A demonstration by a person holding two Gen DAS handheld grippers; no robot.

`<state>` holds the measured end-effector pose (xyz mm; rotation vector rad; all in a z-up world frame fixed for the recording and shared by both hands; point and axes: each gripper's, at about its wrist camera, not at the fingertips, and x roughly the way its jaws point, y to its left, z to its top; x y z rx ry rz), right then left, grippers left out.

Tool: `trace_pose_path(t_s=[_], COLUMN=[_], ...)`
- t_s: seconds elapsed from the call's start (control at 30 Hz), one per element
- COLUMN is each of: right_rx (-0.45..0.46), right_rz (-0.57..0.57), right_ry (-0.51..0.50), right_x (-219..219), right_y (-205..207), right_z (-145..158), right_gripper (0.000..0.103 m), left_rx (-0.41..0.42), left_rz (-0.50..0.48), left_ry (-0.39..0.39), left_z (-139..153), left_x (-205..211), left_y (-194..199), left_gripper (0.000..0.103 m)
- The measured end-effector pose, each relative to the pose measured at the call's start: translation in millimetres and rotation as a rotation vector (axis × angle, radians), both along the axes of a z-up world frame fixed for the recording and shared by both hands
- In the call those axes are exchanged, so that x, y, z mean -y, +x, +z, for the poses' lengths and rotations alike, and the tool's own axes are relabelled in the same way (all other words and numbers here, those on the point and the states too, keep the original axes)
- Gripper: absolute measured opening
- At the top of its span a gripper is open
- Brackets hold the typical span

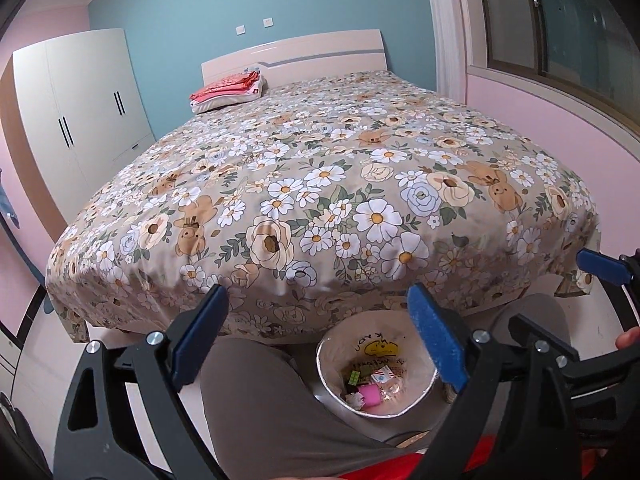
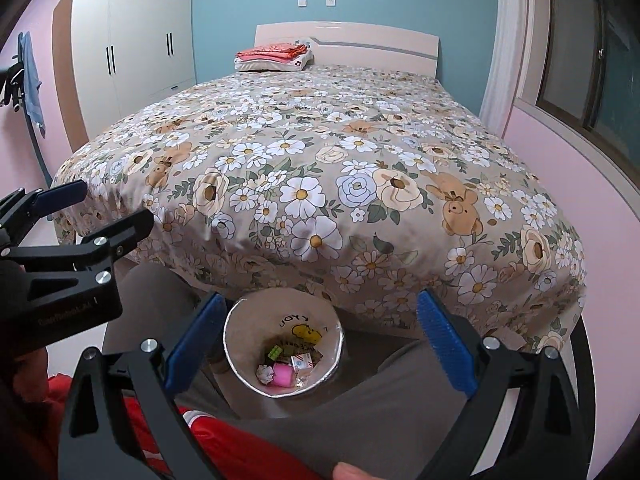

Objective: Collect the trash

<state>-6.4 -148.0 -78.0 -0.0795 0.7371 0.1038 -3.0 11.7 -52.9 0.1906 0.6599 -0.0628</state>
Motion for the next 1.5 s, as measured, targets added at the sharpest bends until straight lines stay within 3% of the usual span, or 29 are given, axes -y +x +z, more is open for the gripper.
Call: trace_pose_path(t_s=[1.5], right_rx=[-0.030], right_rz=[0.008], right_ry=[0.001], right_x=[-3.1], right_y=[1.6], right_z=[-8.6], right_gripper=[0.097], left_rx=[-0.019], left_rz=[-0.005], left_ry=[-0.001], left_z=[-9.7], left_x=[0.3], left_y=[-4.4], left_gripper=[0.089])
